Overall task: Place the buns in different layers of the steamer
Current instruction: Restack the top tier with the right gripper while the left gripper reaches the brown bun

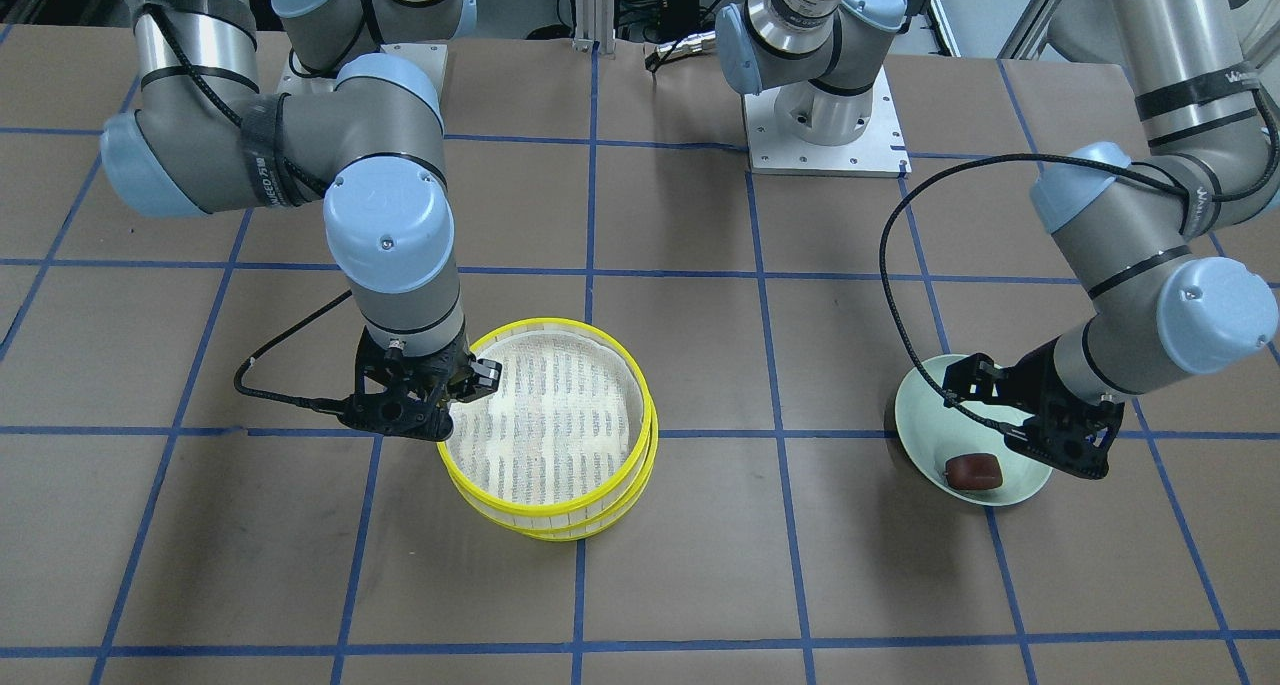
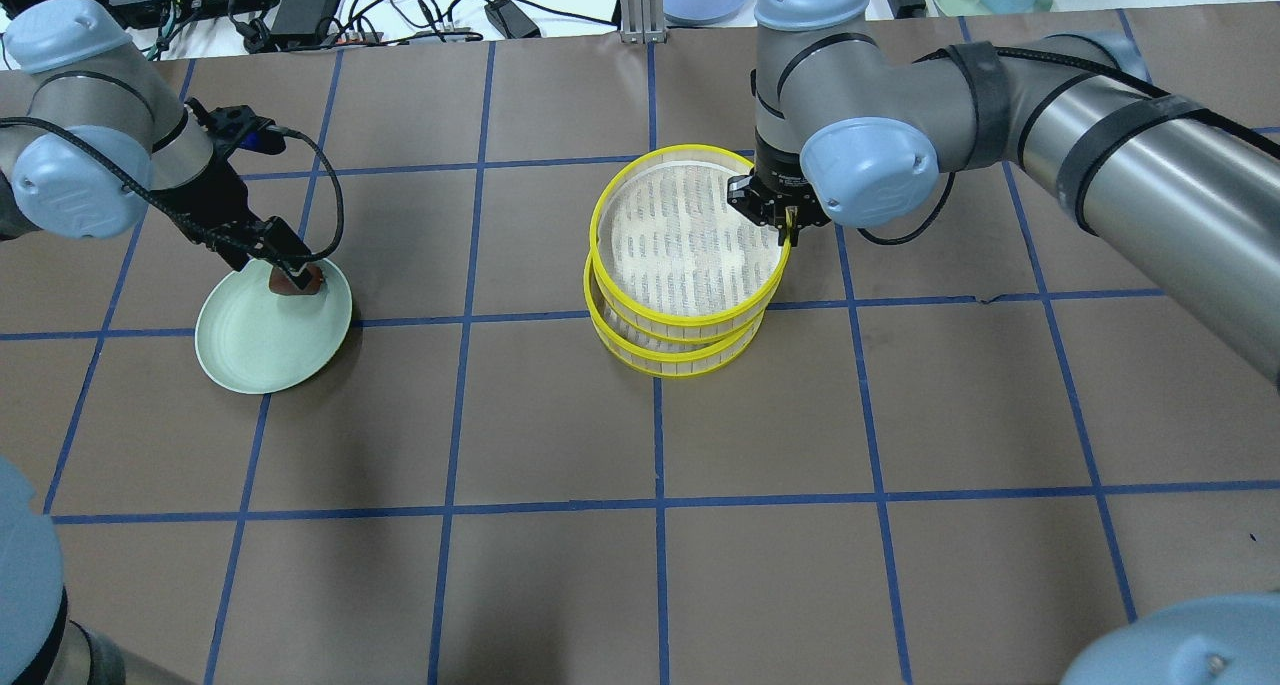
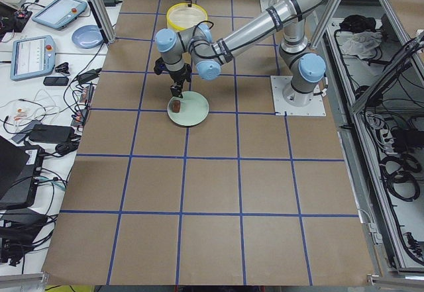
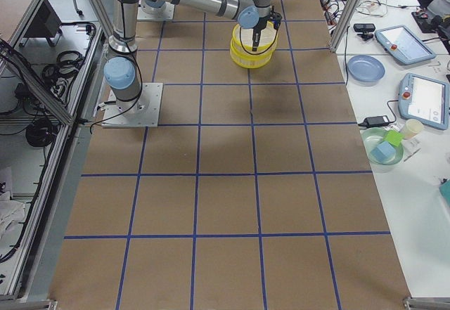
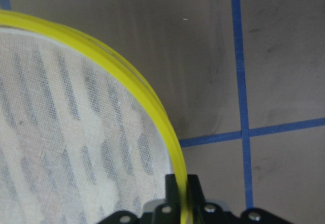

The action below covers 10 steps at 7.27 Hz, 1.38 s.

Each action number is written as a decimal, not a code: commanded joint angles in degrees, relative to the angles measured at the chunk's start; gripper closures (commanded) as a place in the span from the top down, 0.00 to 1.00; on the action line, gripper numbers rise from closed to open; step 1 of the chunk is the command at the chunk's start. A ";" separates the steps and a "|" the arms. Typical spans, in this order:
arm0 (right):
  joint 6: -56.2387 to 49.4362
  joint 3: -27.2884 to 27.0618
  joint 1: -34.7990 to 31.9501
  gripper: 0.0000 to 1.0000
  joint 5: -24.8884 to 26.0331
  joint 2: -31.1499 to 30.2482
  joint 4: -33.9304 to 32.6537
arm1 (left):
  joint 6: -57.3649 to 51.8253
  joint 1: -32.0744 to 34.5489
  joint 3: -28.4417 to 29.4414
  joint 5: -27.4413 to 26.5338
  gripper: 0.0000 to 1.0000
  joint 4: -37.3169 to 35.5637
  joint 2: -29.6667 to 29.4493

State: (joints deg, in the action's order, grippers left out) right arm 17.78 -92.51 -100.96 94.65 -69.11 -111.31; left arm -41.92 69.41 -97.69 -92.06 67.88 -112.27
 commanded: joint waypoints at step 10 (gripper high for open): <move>2.34 -0.30 -1.26 0.00 0.97 1.26 0.04 | 2.52 -0.24 0.40 1.98 0.00 -9.35 -7.35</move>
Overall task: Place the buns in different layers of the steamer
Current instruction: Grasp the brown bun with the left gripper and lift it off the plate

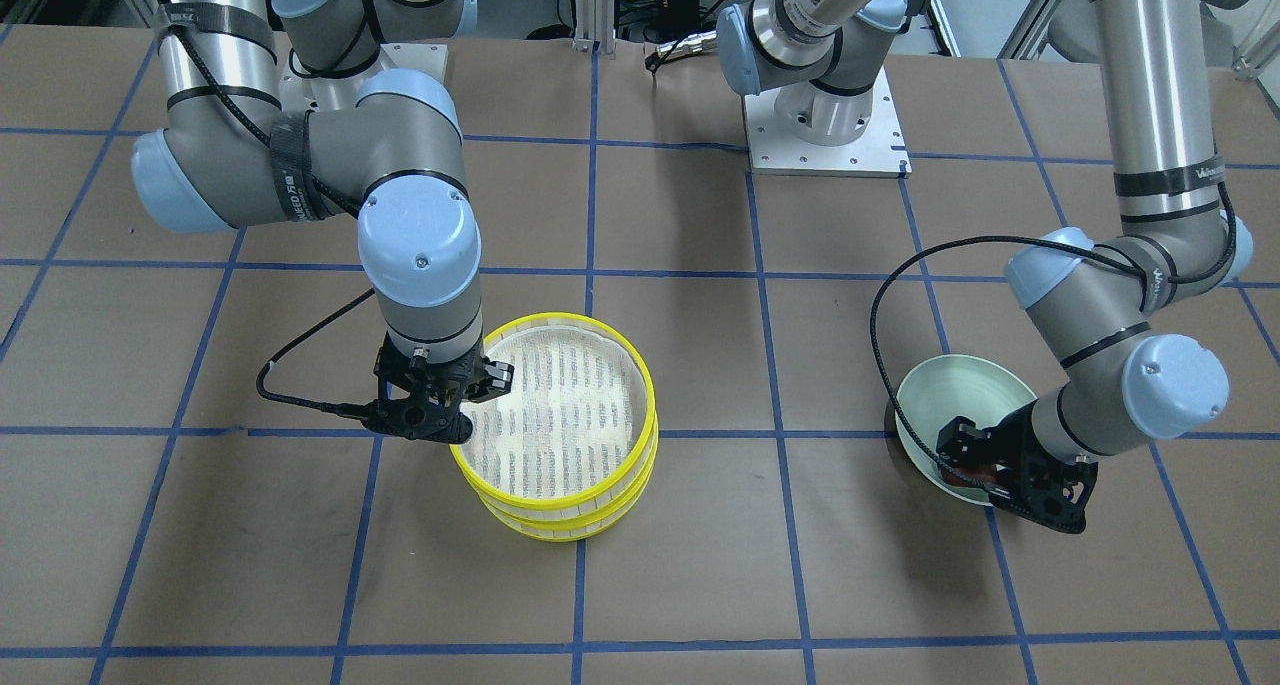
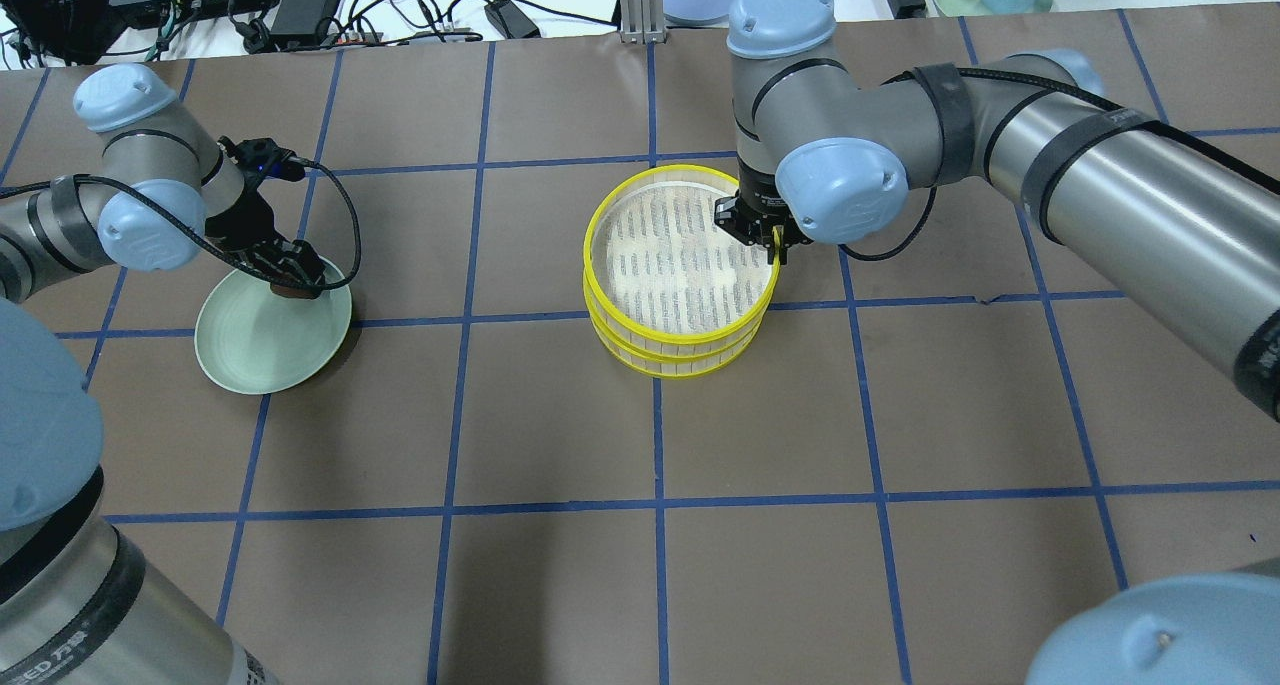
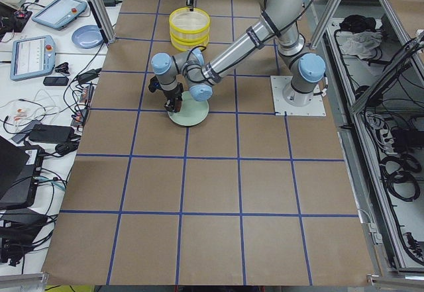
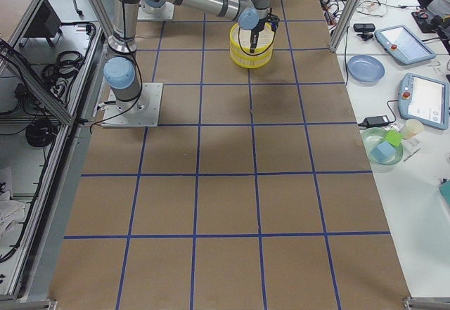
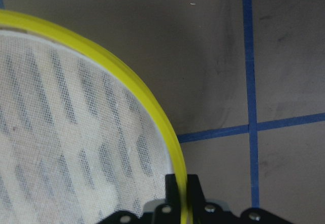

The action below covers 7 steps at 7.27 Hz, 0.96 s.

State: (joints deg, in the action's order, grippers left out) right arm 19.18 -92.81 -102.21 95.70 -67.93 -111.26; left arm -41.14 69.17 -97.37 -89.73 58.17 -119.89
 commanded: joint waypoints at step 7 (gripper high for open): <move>4.82 -0.09 -1.85 0.65 0.89 0.16 0.52 | 18.75 5.08 0.51 2.61 0.00 10.38 10.54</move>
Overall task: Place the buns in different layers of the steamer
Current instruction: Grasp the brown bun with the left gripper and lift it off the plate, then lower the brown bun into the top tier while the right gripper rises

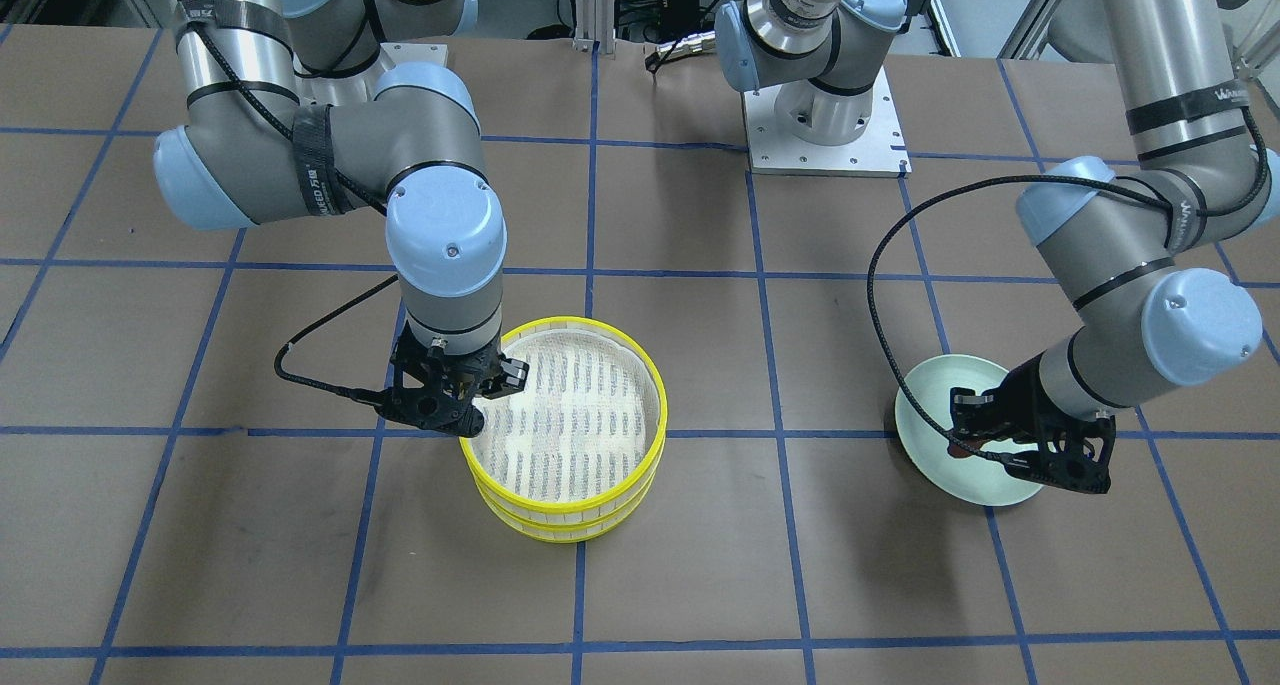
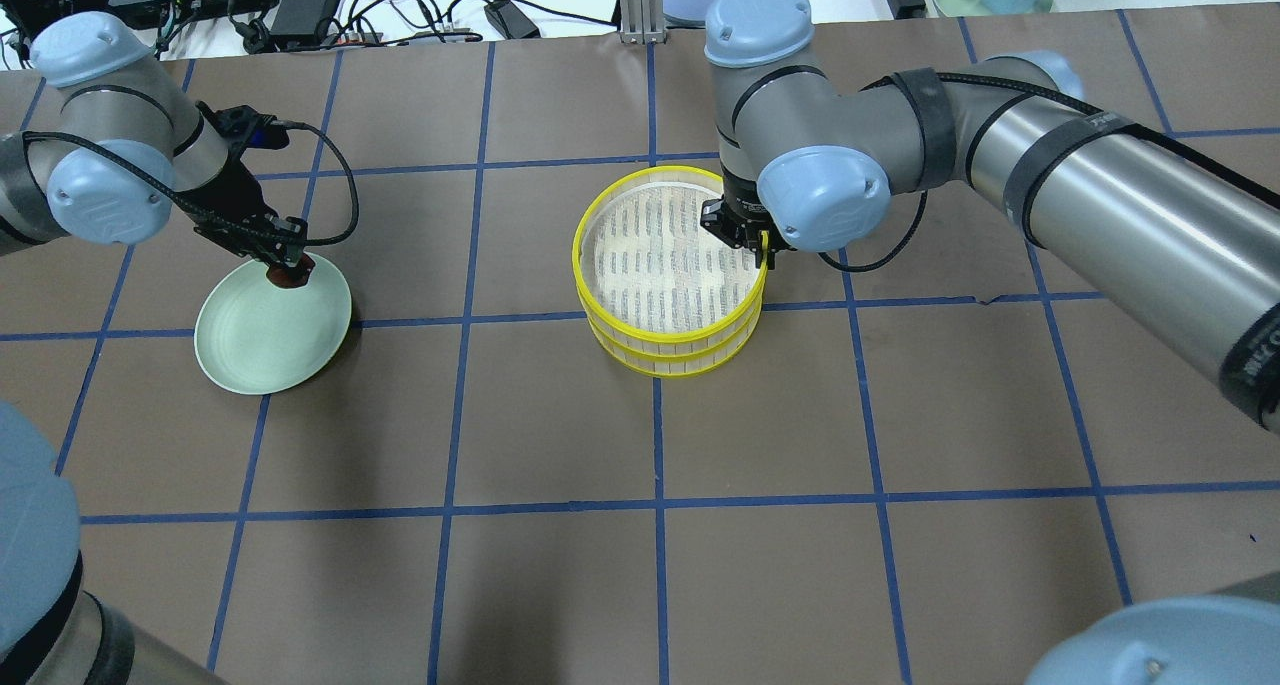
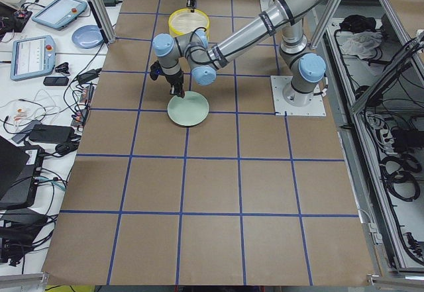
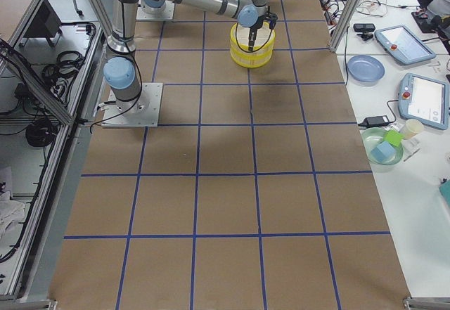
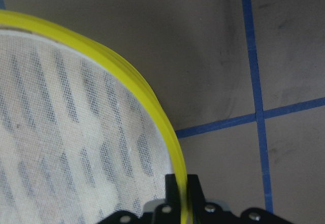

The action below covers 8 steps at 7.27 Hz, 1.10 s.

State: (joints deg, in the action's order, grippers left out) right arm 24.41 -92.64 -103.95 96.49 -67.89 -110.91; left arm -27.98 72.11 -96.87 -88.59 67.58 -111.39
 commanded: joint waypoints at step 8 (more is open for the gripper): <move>-7.77 11.08 9.63 1.00 -8.33 -12.79 18.71 | 45.78 22.61 0.01 23.78 0.00 -8.32 7.42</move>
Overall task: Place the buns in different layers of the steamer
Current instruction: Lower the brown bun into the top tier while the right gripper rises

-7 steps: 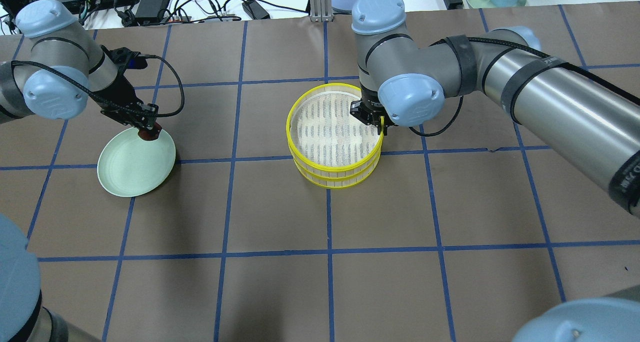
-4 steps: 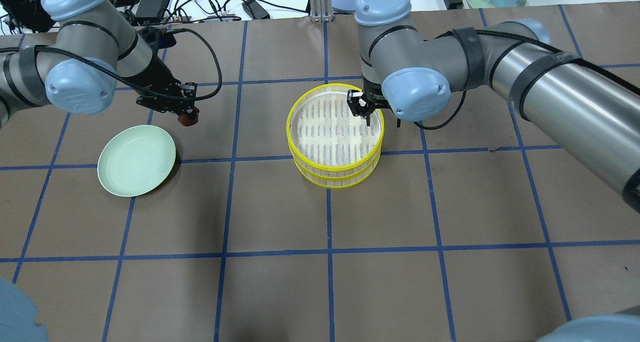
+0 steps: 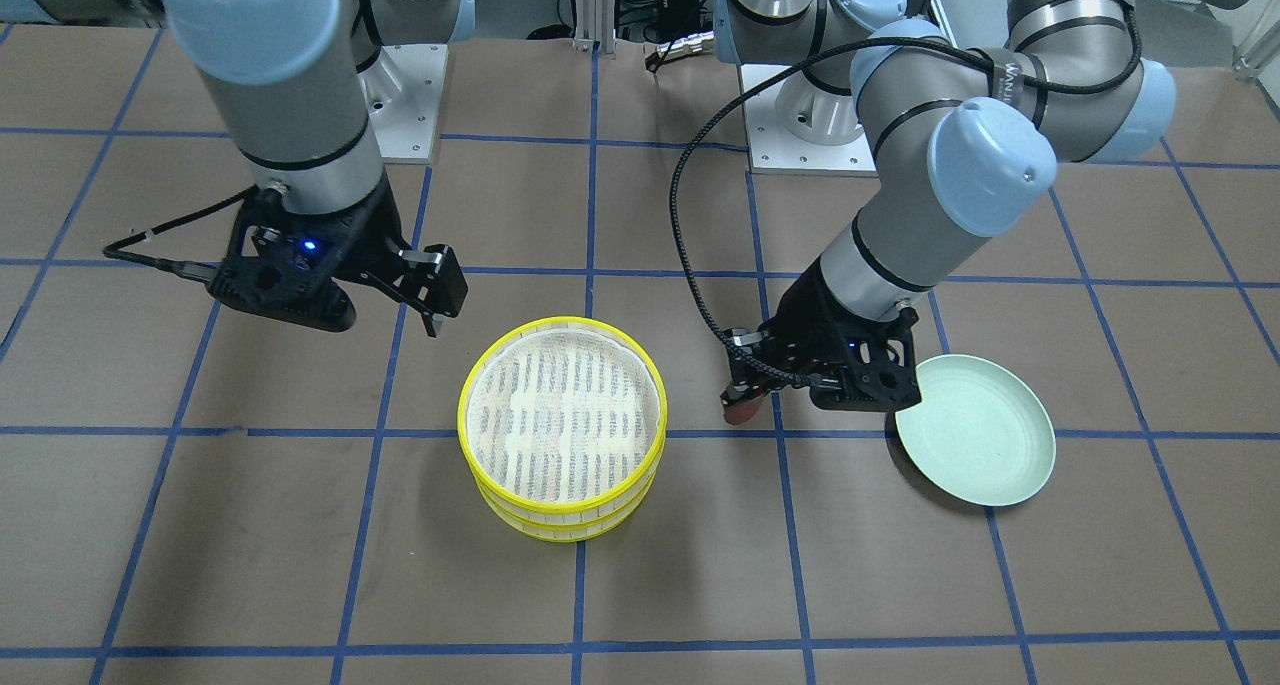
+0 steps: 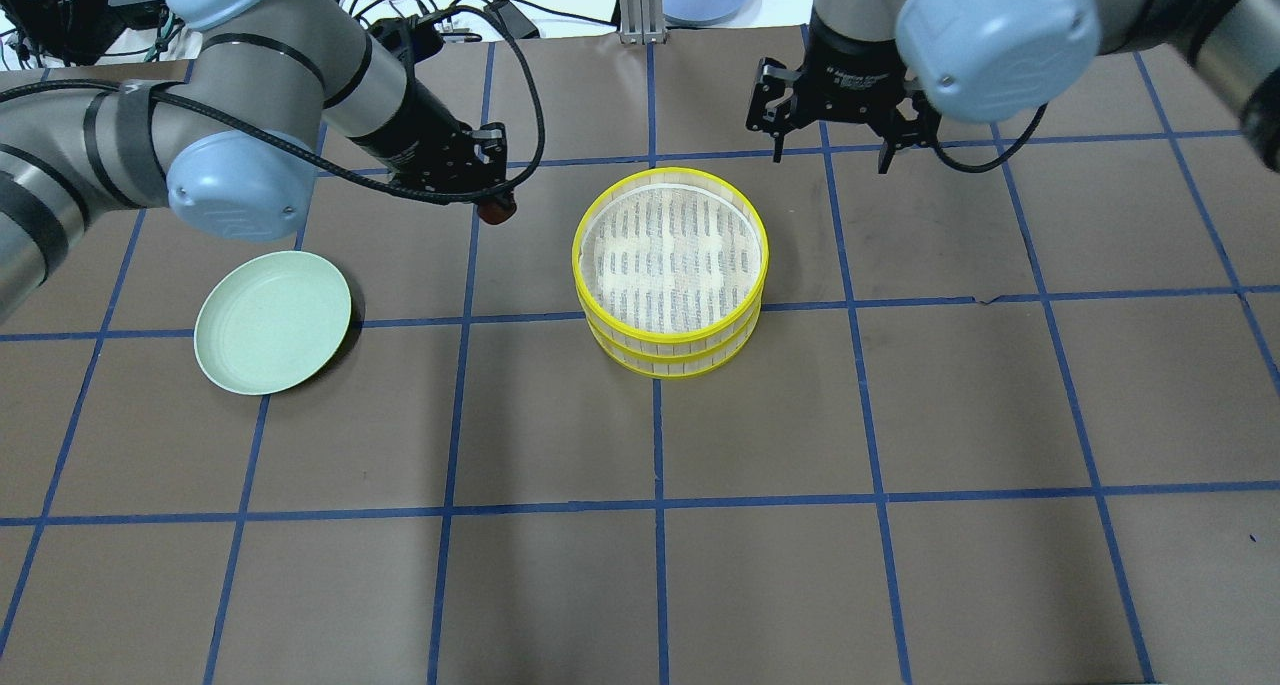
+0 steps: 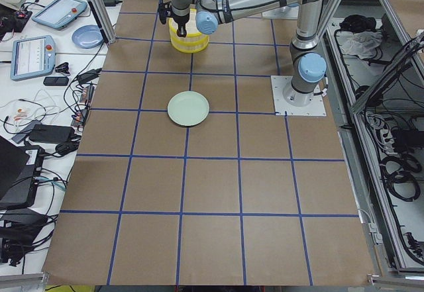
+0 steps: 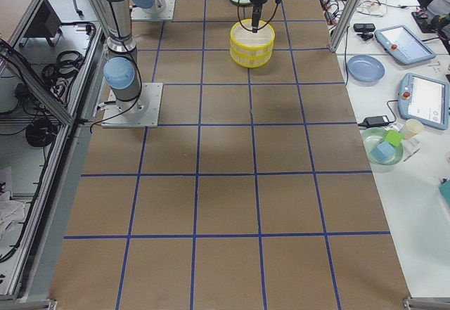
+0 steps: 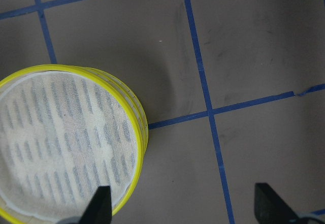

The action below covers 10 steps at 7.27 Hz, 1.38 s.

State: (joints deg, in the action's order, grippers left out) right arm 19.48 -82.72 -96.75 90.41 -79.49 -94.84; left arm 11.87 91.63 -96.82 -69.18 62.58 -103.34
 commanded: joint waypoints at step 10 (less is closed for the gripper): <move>-2.96 -1.13 2.44 1.00 1.27 -2.07 2.46 | -5.41 1.30 3.81 -8.23 1.00 7.05 1.29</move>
State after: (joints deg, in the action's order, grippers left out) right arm 16.45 -83.41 -94.30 91.84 -81.27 -92.33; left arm 12.98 96.16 -95.33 -73.52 62.31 -103.89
